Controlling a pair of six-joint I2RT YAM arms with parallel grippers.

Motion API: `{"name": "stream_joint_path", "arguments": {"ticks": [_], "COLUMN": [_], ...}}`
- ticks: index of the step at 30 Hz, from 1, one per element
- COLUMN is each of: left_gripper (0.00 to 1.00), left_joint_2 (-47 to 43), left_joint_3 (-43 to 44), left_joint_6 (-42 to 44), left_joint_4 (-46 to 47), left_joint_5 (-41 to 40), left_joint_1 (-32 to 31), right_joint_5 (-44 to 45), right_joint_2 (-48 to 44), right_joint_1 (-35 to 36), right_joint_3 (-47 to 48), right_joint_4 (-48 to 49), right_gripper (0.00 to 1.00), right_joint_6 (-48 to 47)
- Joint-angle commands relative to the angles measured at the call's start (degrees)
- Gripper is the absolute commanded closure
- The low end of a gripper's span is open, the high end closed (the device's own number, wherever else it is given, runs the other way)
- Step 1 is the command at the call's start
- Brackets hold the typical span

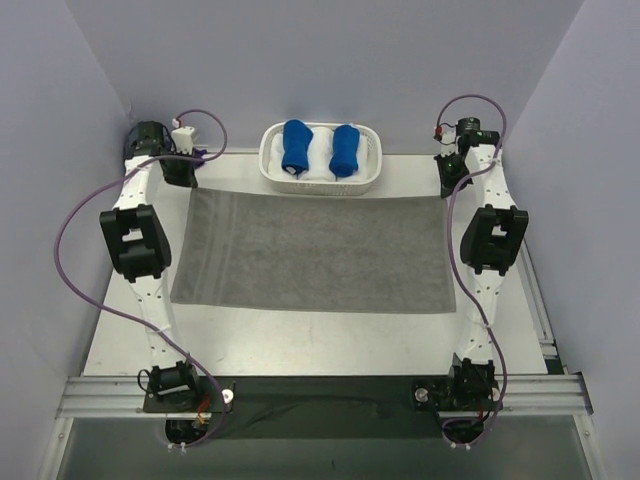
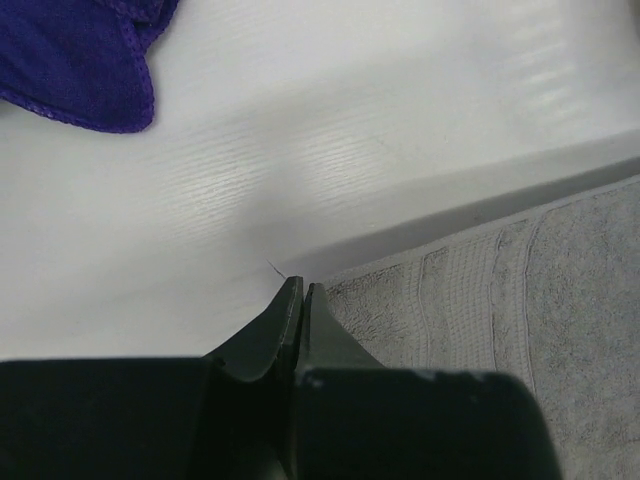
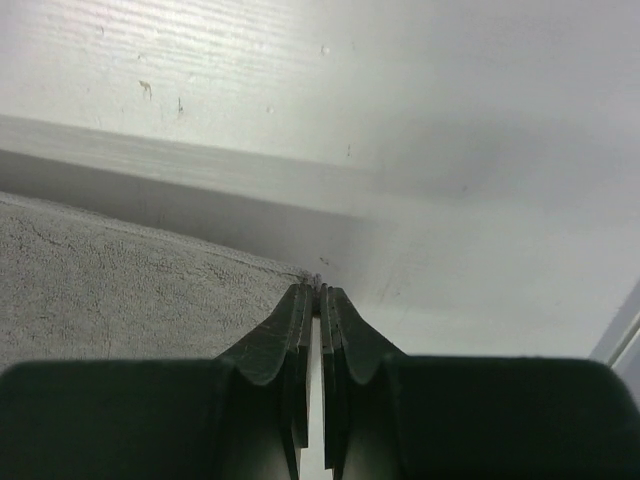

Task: Roll the towels
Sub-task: Flatten the towel, then fold the towel

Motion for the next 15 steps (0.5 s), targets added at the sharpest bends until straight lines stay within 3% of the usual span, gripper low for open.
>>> {"name": "stream_joint_path", "arguments": {"ticks": [1, 6, 15], "left_gripper": [1.00, 1.00, 1.00], "left_joint_2": [0.1, -4.1, -15.7], "left_joint_3": [3.8, -0.5, -14.7], "left_joint_6": [-1.7, -2.2, 8.0], "left_joint_4": [-1.8, -2.3, -5.4], "left_joint_5": [2.8, 10.3, 22.7], "left_joint_1": [1.4, 4.6, 12.7], "right_joint_5": [1.4, 0.3, -5.4], "right_joint_2": [-0.8, -4.1, -17.3], "right_joint_1": [-0.6, -1.1, -2.7], "right_joint_3": [3.0, 0.7, -16.7], "right_joint_4": [-0.3, 0.1, -0.6], "right_gripper": [1.00, 1.00, 1.00], "right_joint_6": [-0.4, -2.1, -5.0]}}
